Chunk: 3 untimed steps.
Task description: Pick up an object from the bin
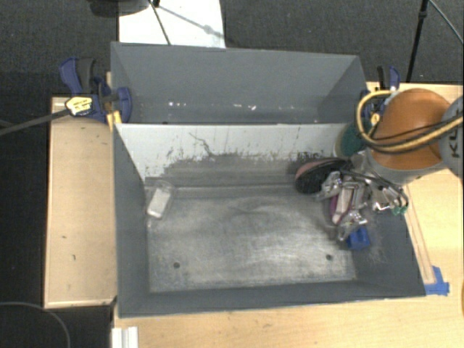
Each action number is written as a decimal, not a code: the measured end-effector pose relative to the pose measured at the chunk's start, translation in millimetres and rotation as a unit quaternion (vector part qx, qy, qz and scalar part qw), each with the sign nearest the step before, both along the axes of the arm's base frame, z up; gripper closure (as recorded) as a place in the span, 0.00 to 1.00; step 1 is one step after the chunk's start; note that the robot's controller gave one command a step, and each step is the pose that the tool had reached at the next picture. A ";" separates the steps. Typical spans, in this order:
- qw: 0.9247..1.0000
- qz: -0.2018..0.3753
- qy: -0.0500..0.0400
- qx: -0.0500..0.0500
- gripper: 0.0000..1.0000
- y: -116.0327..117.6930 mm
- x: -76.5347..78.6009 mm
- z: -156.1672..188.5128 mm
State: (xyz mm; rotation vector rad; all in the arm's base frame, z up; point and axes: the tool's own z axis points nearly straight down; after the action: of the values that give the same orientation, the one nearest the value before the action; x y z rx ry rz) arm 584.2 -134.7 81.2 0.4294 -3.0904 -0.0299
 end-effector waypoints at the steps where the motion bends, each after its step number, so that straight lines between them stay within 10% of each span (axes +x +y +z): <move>1: 0.949 -0.315 -0.011 -0.010 0.00 15.4 6.0 41.6; 3: 0.951 -0.308 -0.019 -0.010 0.00 132.2 -10.7 -5.9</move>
Offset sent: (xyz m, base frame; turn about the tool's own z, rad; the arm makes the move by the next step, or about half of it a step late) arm 0.0047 0.0145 0.0403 0.6427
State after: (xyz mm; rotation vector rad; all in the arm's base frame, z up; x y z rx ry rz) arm 573.5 -2.5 75.2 -0.5516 -3.1129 0.0013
